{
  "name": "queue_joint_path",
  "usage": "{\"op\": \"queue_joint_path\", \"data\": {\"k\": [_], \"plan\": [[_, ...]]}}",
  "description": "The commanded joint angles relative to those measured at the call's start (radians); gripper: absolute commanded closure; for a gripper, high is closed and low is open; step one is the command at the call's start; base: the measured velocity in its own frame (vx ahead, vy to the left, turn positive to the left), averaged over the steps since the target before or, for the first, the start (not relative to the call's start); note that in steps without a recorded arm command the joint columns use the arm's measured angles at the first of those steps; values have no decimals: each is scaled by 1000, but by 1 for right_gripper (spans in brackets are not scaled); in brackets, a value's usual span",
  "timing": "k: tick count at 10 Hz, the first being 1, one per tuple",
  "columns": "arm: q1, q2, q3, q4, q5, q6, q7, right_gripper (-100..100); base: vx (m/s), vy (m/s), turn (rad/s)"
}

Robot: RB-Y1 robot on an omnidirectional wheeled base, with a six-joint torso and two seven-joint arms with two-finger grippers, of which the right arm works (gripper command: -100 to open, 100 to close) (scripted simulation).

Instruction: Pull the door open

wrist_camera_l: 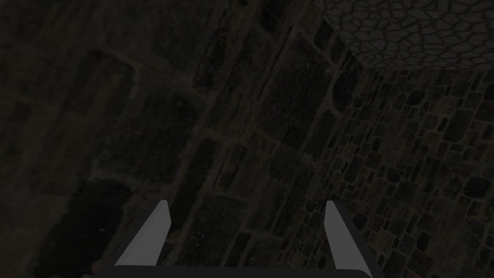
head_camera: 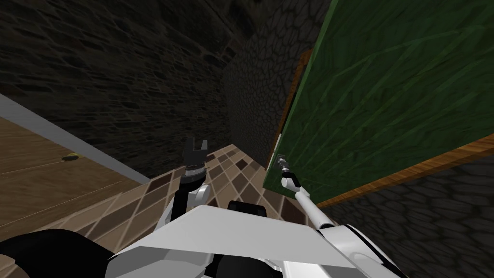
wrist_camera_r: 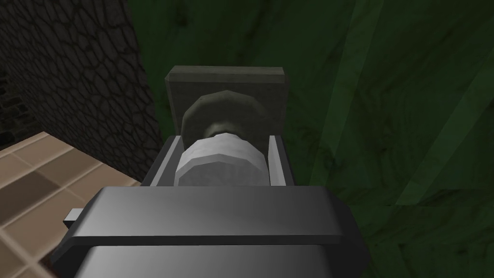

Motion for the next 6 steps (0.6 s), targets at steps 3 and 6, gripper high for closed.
{"op": "queue_joint_path", "data": {"k": [3, 6], "plan": [[16, -22, 57, -29, 8, -2, -43, 100, -241, -87, 109], [21, -36, 85, -44, 12, -4, -67, 100, -185, -80, 69]]}}
